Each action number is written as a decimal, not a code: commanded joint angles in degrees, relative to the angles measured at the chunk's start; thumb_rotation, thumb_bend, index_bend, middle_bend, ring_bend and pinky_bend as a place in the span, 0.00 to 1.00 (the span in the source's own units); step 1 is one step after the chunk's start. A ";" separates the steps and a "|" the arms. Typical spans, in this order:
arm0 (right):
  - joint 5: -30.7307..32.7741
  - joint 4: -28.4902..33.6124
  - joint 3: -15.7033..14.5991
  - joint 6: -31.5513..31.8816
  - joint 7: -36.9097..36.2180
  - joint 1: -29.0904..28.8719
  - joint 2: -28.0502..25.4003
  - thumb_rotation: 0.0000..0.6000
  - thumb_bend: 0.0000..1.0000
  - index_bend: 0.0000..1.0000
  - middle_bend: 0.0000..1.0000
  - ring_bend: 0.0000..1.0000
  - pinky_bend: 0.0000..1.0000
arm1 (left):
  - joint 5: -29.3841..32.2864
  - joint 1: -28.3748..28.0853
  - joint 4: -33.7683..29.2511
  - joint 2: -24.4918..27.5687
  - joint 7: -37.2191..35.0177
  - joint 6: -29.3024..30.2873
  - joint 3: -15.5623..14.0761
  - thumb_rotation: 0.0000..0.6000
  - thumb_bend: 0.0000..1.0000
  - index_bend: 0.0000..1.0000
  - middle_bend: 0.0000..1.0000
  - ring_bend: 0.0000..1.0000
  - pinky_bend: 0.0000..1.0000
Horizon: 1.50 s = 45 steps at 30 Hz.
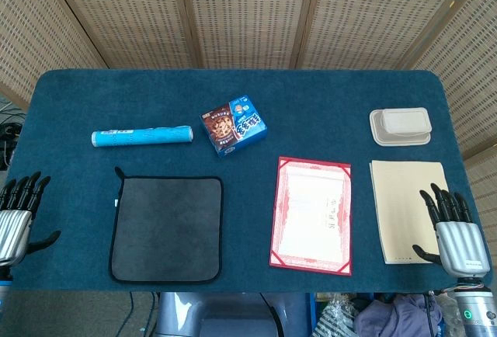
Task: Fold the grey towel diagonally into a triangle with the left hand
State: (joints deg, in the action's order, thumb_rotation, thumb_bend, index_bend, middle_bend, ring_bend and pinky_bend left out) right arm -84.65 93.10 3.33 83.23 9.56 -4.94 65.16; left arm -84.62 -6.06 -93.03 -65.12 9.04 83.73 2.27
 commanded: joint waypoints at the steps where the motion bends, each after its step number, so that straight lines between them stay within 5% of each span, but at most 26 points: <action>1: -0.06 -0.03 -0.02 0.05 0.01 0.03 -0.05 1.00 0.00 0.00 0.00 0.00 0.00 | -0.14 0.01 -0.02 -0.03 0.20 0.09 -0.06 1.00 0.19 0.00 0.00 0.00 0.00; 15: 0.01 -0.14 -0.21 -0.44 -0.12 -0.08 0.02 1.00 0.00 0.00 0.00 0.00 0.00 | -3.11 0.01 -0.96 -0.28 -0.74 0.32 -1.54 1.00 0.20 0.00 0.00 0.00 0.00; 31: -0.23 0.12 -0.11 0.12 -1.17 0.11 -0.20 1.00 0.00 0.00 0.00 0.00 0.00 | -12.70 0.62 5.62 -5.21 -0.44 -3.44 -10.20 1.00 0.20 0.35 0.00 0.00 0.00; 45: 0.00 -0.13 0.16 0.40 -1.53 0.16 0.08 1.00 0.00 0.00 0.00 0.00 0.00 | -14.67 0.45 12.02 -11.43 3.70 -7.56 -12.90 1.00 0.20 0.37 0.00 0.00 0.00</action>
State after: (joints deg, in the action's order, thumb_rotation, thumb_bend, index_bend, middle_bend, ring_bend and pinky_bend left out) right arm -84.65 92.97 3.48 83.62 8.03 -4.78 65.22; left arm -99.02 -5.56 -81.32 -76.21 12.43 76.45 -10.34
